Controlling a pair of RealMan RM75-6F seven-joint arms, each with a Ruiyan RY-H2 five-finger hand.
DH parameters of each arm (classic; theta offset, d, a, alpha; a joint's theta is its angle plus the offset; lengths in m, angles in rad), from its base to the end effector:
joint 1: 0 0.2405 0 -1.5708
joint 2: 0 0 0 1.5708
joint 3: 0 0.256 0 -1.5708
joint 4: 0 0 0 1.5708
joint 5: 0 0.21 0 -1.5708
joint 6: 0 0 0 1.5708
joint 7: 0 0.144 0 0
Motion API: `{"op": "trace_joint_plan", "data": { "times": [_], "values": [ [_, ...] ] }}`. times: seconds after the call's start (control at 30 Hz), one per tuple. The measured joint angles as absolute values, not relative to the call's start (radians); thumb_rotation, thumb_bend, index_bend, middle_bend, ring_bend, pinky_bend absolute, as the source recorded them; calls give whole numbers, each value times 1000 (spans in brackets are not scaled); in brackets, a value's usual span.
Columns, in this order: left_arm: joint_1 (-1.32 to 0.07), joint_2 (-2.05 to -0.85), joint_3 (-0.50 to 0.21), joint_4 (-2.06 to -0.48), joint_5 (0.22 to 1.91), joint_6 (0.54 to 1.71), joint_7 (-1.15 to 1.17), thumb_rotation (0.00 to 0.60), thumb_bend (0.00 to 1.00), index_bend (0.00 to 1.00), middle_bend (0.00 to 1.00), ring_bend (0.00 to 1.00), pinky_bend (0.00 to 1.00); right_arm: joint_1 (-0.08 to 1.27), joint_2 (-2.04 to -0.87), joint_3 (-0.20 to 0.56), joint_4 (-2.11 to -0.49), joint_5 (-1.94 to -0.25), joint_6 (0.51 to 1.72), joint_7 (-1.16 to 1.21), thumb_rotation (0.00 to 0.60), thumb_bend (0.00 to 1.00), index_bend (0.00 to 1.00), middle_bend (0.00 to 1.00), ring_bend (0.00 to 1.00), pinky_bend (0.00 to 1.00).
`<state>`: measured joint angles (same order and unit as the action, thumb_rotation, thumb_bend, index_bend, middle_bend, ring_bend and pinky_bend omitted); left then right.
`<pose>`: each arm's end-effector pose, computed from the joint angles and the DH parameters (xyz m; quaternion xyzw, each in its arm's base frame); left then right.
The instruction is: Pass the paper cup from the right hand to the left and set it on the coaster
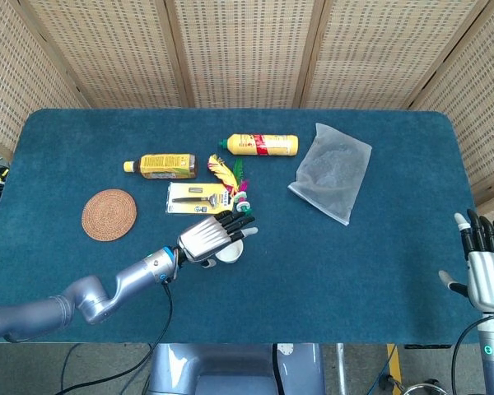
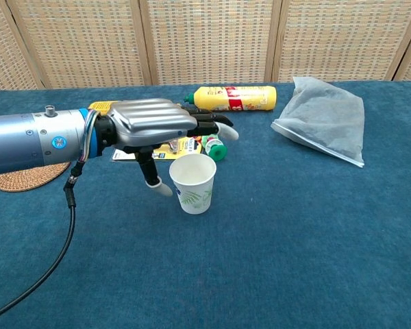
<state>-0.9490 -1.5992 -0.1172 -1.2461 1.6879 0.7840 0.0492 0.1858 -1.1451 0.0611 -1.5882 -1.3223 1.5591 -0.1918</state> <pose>-0.0857 0.3519 -0.0548 -0.8850 -0.1549 -0.3587 0.2531 -0.3119 -0.2136 0.1741 0.5723 -0.3195 0.3524 0.6680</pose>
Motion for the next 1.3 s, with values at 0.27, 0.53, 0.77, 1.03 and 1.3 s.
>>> {"op": "trace_joint_plan", "data": {
  "times": [0.27, 0.53, 0.77, 1.03, 1.3],
  "values": [
    [-976, -1632, -96, -1222, 1682, 771, 51, 600, 0, 237, 348, 438, 451, 174, -1146, 74, -1589, -1321, 1551, -196, 600, 0, 7, 0, 0, 0],
    [-980, -1670, -91, -1175, 1657, 787, 64, 600, 0, 367, 451, 519, 471, 168, -1145, 84, -1585, -1325, 1540, -191, 600, 0, 7, 0, 0, 0],
    [-978, -1663, -95, -1174, 1632, 804, 73, 600, 0, 371, 453, 521, 472, 163, -1145, 93, -1585, -1333, 1532, -188, 600, 0, 8, 0, 0, 0],
    [-956, -1545, -115, -1235, 1599, 842, 63, 600, 0, 372, 451, 510, 472, 159, -1148, 96, -1589, -1346, 1525, -187, 600, 0, 12, 0, 0, 0],
    [-895, -1272, -111, -1350, 1446, 771, 53, 600, 0, 372, 452, 499, 472, 159, -1158, 95, -1597, -1362, 1514, -207, 600, 0, 13, 0, 0, 0]
  ]
}}
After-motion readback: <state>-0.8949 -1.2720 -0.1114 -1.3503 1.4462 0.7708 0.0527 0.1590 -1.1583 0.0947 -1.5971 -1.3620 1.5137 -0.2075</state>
